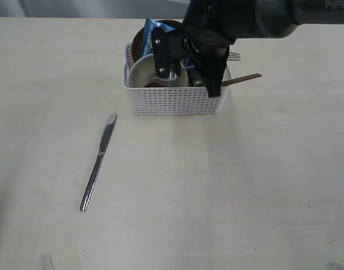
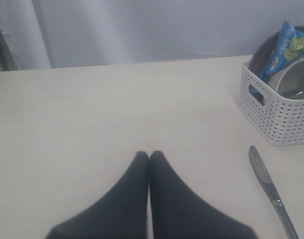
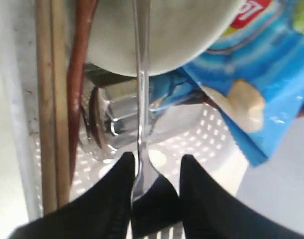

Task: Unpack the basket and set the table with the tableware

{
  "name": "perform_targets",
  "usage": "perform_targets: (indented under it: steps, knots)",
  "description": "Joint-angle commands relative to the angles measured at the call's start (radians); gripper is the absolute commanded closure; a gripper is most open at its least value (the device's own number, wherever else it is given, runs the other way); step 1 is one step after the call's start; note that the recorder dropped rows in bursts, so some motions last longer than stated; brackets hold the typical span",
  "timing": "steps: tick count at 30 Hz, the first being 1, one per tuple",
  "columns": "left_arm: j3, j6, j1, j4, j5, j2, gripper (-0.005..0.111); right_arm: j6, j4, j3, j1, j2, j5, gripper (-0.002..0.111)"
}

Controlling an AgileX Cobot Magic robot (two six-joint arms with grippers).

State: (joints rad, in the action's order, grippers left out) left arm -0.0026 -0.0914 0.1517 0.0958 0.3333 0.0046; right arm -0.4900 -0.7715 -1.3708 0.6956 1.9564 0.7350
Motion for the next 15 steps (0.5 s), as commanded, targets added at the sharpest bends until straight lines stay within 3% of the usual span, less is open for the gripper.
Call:
perform_targets:
  steps: [1, 7, 15]
  knots:
    - [0.003, 0.001, -0.003, 0.005, -0.007, -0.005, 0.107, -0.001, -0.043, -0.001, 0.004, -0.059, 0.011, 0.109]
    - [0.003, 0.001, -0.003, 0.005, -0.007, -0.005, 0.107, -0.087, -0.038, -0.001, 0.022, -0.142, 0.112, 0.109]
    - [0.003, 0.001, -0.003, 0.005, -0.007, -0.005, 0.107, -0.434, -0.024, 0.119, 0.201, -0.337, 0.11, 0.109]
